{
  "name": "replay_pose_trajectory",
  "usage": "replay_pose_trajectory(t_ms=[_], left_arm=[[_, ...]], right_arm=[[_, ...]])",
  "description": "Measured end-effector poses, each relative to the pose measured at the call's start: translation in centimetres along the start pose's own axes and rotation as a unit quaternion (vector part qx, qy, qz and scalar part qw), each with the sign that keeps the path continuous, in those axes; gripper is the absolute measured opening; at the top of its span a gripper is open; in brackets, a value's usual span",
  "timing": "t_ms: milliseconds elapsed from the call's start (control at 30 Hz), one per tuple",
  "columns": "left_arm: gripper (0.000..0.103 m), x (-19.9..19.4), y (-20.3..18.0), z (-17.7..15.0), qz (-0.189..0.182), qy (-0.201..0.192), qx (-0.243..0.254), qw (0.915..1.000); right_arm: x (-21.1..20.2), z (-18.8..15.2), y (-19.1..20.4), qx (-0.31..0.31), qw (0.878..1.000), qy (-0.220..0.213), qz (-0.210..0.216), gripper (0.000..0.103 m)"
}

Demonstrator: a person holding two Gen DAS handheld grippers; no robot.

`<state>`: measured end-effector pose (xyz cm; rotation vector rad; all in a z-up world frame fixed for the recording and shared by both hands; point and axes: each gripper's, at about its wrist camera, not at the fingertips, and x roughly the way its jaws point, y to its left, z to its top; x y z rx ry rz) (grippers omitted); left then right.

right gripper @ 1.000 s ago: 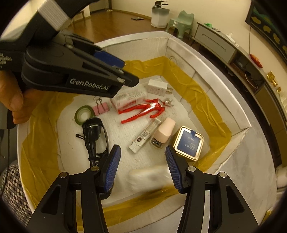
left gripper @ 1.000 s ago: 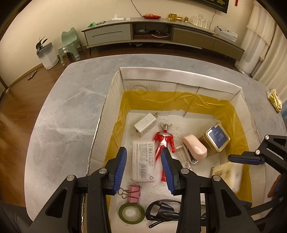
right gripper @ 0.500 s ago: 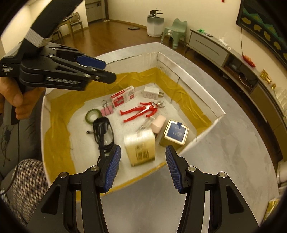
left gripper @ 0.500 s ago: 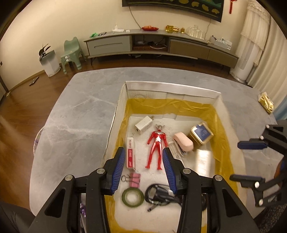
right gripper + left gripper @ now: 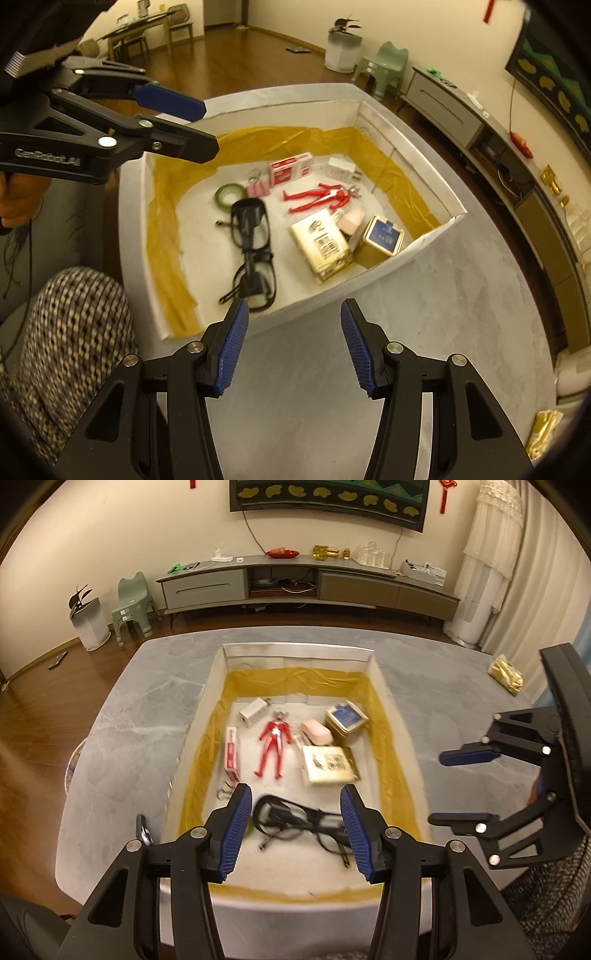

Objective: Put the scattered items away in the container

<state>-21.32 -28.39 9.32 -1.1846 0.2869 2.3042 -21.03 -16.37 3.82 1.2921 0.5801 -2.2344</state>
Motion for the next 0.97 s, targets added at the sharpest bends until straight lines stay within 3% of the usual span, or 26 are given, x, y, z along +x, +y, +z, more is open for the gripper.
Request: replay_pose_trajectory(t_ms=[400,567,967], left_arm=[[0.058,-3.5,-3.5,-3.0,-0.009,-0.004,0.012,0.9999],[0.058,-5.2,-4.4,-3.6,-0.011,-0.029,0.012,0.9995],[0.060,-6.2,-5.1,-4.3,-0.023,-0.041,0.003,0.9989]], right_arm=[[-0.9,-1.1,2.3,-0.014,0.999,0.033,-0.034,0.055],[-0.9,-1.1,2.1,0.013,0.999,0.046,-0.015,0.055],[-1.7,-0.3,2.8,0.000,0.999,0.022,-0.042,0.055]])
